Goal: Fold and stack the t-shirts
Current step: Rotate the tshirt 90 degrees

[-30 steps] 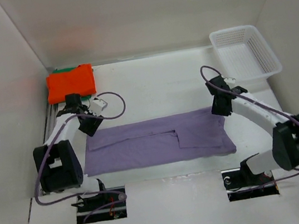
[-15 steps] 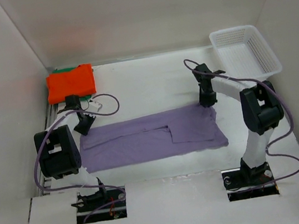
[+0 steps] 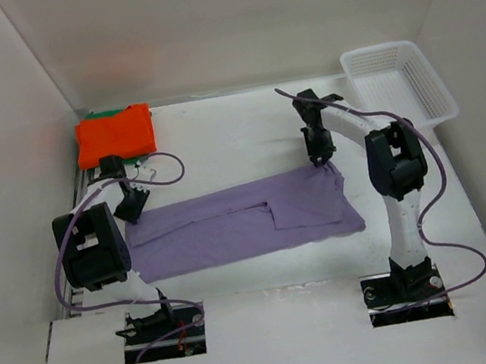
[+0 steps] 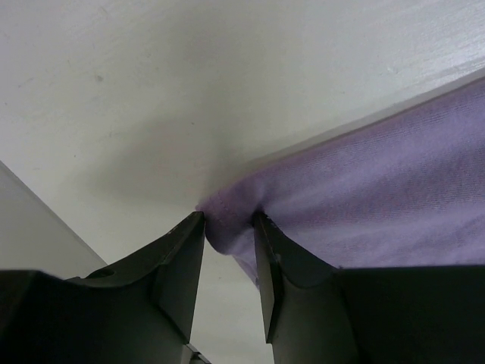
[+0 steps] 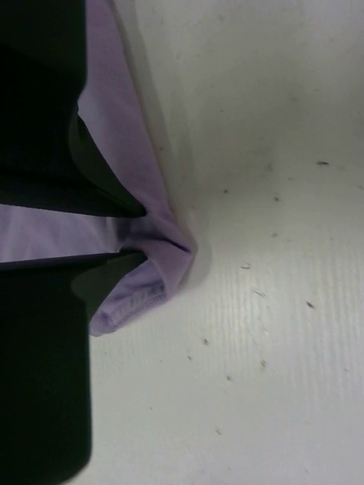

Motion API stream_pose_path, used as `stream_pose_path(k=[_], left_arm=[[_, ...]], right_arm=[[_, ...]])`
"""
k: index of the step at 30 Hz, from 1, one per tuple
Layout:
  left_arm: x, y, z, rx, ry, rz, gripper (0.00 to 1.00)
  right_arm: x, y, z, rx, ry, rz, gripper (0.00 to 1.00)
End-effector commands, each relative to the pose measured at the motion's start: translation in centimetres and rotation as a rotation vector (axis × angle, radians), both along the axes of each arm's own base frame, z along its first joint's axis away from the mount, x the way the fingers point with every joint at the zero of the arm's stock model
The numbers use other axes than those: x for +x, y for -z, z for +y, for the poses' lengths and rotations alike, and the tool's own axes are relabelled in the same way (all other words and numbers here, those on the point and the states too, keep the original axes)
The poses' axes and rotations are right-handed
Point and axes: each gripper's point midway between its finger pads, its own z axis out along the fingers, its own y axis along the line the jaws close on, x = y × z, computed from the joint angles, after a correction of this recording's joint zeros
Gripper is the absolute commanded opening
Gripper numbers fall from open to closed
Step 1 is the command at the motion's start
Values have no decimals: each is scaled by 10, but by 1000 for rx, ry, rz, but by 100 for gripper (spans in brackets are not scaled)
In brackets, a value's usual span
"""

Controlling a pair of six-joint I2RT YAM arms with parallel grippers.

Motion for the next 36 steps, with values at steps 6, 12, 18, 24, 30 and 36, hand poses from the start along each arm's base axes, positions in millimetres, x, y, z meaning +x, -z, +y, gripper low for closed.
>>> stream_pose_path(k=[6,12,18,24,30,36], left_arm=[[-3,-16,11,-13,-93,-15,31],[-7,-20,10,-13,-93,-25,32],[-10,-27,13,-14,-104,-46,32],[-9,-33,18,-8,-109,-63,38],[-5,-35,17,-9,-115,-73,40],[-5,-42,23,5,-115,-82,41]], right_arm=[[-12,-37,5,78,57,-108,43],[2,-41,-2,88,133,-195,56],[6,-10,6,107,119,-92,62],[-3,-4,3,119,87,23,45],[3,-9,10,141,64,23,0],[64,-37,10,109,74,-141,0]])
